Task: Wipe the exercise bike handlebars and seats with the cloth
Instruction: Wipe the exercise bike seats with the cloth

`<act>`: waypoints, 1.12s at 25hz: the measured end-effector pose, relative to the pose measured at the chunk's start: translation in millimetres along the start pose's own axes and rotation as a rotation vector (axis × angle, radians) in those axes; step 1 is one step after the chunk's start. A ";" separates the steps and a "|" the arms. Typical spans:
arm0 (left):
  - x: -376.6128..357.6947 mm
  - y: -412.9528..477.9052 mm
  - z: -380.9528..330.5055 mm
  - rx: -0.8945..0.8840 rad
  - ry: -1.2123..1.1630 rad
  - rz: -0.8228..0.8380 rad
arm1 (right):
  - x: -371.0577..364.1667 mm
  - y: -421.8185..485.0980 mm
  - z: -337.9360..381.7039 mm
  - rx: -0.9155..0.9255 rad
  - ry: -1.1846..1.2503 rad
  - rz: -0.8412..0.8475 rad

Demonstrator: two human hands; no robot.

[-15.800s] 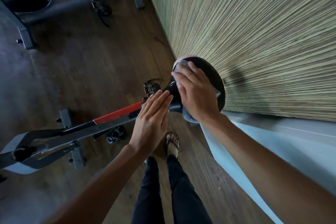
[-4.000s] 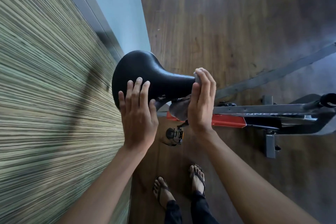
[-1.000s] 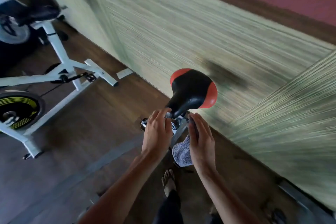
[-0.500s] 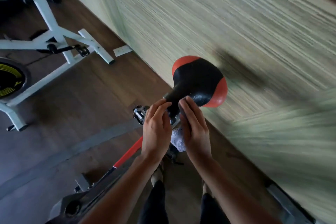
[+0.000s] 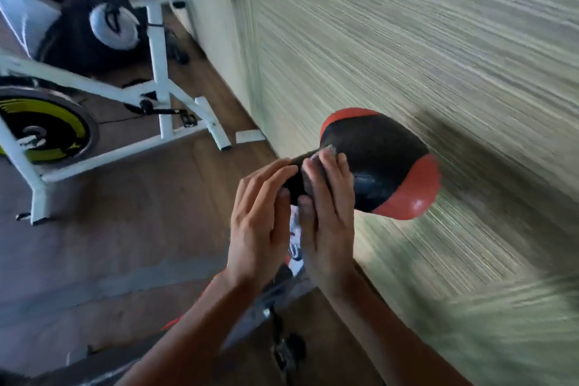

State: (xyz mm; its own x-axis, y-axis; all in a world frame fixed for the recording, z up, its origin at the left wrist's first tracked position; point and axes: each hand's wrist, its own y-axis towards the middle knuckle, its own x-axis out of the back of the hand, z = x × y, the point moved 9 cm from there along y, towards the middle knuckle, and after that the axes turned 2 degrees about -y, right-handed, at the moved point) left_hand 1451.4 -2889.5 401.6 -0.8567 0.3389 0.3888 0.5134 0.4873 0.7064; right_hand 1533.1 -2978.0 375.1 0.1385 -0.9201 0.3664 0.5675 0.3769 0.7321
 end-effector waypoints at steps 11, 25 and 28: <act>-7.1 -2.3 48.3 -0.142 -0.252 -0.172 | -29.4 -3.9 16.3 0.265 -0.127 -0.272; 1.0 -7.8 26.7 -0.196 -0.084 -0.211 | 6.8 -11.3 -28.0 0.191 -0.441 -0.330; -8.2 -19.7 0.9 -0.417 0.133 -0.250 | 3.4 -9.1 -19.6 0.177 -0.475 -0.344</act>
State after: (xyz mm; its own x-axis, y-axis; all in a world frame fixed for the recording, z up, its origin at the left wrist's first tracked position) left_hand 1448.3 -2901.2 384.0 -0.9637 0.1341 0.2307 0.2516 0.1677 0.9532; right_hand 1544.3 -2986.6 358.4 -0.4286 -0.8595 0.2786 0.3667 0.1163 0.9230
